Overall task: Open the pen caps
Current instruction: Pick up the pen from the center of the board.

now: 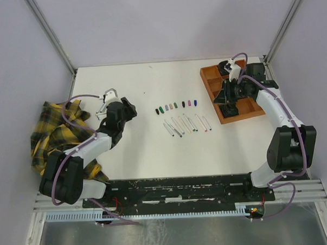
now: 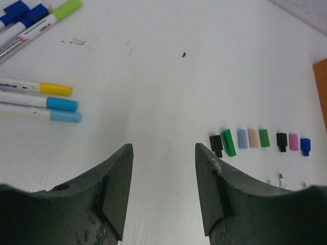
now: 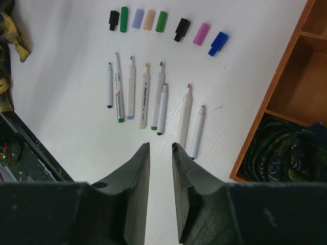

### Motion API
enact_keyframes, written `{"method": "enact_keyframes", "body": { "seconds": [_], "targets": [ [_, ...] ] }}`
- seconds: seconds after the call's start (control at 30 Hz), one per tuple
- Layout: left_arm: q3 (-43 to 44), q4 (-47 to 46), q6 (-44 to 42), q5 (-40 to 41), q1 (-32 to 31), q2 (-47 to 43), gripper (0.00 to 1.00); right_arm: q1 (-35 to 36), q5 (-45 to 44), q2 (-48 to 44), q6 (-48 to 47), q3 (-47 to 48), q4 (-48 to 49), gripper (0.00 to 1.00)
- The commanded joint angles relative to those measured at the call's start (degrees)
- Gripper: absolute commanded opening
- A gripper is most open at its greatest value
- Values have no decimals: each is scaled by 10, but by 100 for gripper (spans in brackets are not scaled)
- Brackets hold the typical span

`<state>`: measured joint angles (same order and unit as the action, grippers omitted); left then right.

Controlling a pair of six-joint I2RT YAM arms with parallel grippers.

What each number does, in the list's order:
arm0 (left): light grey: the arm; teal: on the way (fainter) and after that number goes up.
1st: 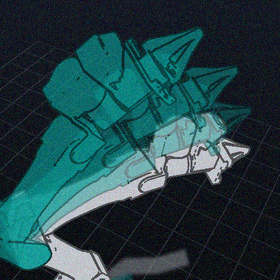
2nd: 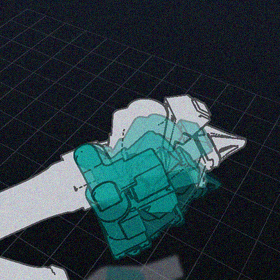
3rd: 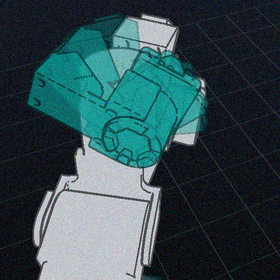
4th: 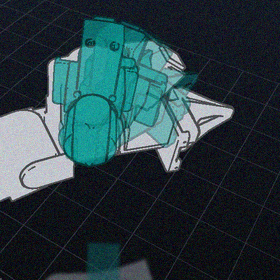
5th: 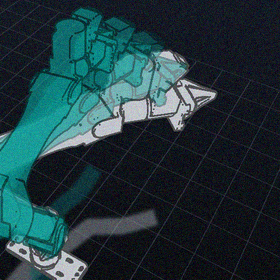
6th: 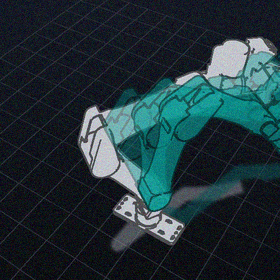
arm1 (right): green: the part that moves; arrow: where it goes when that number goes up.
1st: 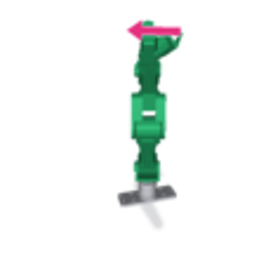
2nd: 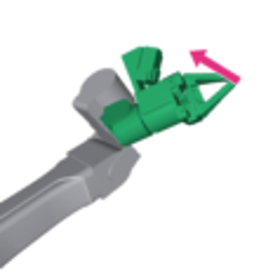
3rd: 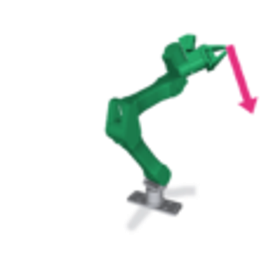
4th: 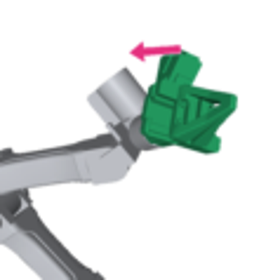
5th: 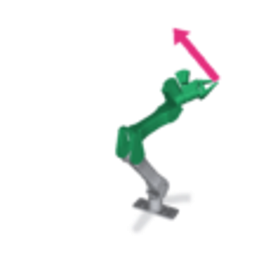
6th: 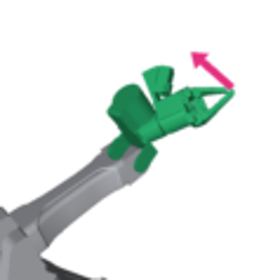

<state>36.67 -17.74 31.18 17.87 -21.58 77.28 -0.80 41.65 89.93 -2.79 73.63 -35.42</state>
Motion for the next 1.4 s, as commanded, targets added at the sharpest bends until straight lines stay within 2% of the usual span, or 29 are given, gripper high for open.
{"method": "enact_keyframes", "body": {
  "seconds": [0.0,0.17,0.23,0.43,0.6,0.7,0.83,0.93,1.07,1.23,1.37],
  "targets": [
    [3,-13,88,-51,63,3,58,6,19,-22,2,-2,12,31],
    [45,26,143,-77,129,45,57,11,15,-22,4,-4,15,31],
    [87,54,130,-80,143,73,56,15,14,-21,4,-4,15,31],
    [271,158,-25,-69,154,204,57,26,8,-18,2,-5,14,31],
    [382,217,-126,-38,165,286,66,30,9,-18,2,-4,13,31],
    [435,263,-162,-32,192,331,68,30,10,-20,1,-3,13,31],
    [435,271,-188,-60,237,351,65,30,12,-21,1,-4,13,31],
    [427,272,-199,-89,264,356,57,32,13,-21,0,-3,13,31],
    [423,276,-205,-125,294,366,54,33,13,-17,-1,-2,12,31],
    [445,308,-227,-163,317,387,44,34,10,-14,-3,-1,11,31],
    [461,332,-249,-187,323,404,42,36,8,-11,-3,-2,11,31]
  ]
}}
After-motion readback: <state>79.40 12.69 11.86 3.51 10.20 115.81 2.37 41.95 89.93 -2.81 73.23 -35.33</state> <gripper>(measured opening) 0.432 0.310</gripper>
